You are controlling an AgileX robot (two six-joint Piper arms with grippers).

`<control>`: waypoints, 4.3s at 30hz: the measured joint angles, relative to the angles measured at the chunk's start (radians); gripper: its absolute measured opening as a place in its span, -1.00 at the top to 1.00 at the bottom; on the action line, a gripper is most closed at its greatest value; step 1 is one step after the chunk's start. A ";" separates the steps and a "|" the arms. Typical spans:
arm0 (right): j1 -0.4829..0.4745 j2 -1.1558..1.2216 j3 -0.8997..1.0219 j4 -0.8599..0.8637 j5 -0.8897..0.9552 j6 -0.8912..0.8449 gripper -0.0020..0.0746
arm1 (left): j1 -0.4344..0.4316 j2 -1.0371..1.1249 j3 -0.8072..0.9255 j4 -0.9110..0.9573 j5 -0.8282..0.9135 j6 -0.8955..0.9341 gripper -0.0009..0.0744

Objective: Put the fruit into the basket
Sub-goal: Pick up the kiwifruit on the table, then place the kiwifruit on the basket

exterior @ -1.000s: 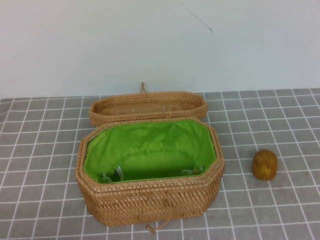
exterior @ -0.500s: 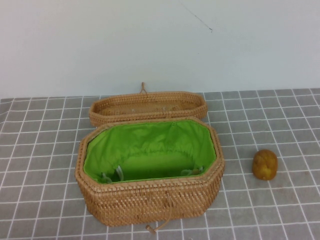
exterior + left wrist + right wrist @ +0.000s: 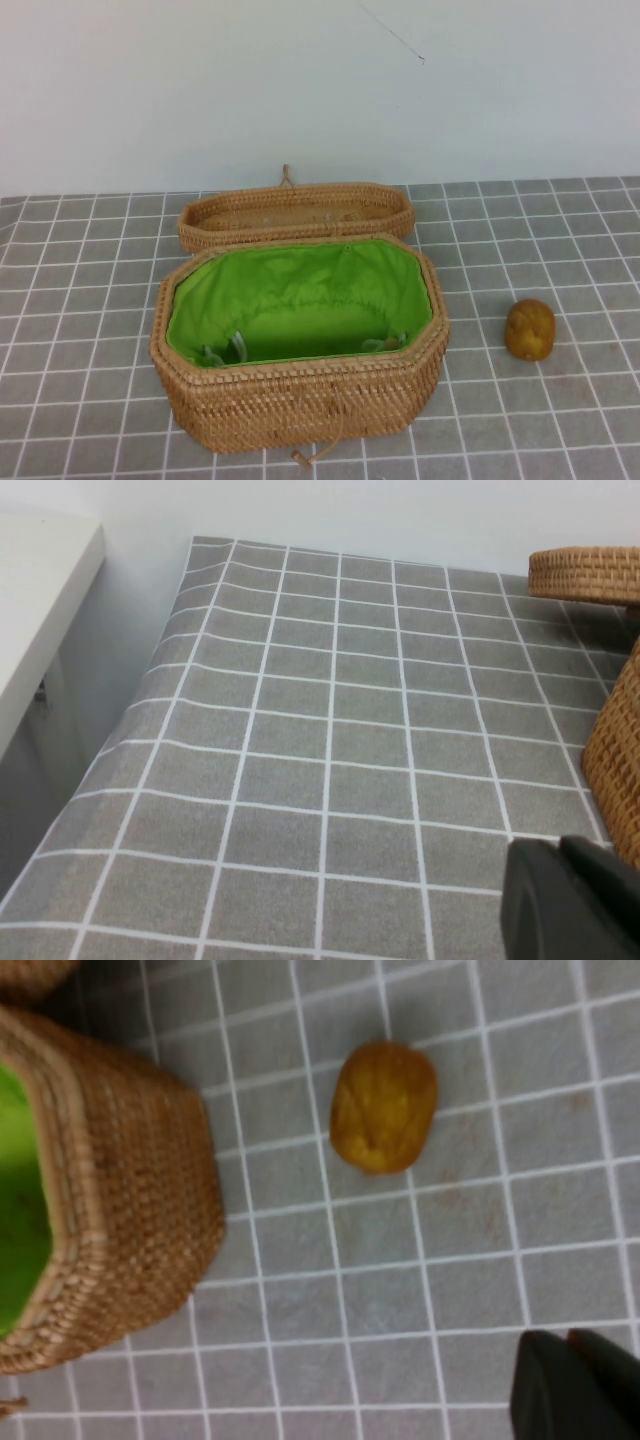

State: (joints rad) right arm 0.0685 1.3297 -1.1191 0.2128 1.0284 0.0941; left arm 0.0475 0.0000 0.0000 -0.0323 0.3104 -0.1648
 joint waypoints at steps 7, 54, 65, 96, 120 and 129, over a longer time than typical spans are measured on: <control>0.195 0.174 -0.095 -0.220 -0.006 0.239 0.85 | 0.000 0.000 0.000 0.000 0.000 0.000 0.98; 0.239 0.640 -0.186 -0.213 -0.205 0.294 -0.06 | 0.000 0.000 0.000 0.000 0.000 0.000 0.98; 0.239 0.639 -0.393 -0.241 0.050 0.087 -0.05 | 0.000 0.000 0.000 0.000 0.000 0.000 0.98; 0.629 0.792 -0.852 0.122 0.278 -0.308 -0.04 | 0.000 0.000 0.000 0.000 0.000 -0.002 0.98; 0.634 0.901 -0.928 0.050 0.279 -0.153 -0.77 | 0.000 0.000 0.000 0.000 0.000 0.000 0.98; 0.634 0.897 -1.099 0.052 0.279 -0.084 0.16 | 0.000 0.000 0.000 0.000 0.000 0.000 0.98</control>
State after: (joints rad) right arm 0.7029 2.2269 -2.2184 0.2646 1.3070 0.0100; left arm 0.0475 0.0000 0.0000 -0.0323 0.3104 -0.1651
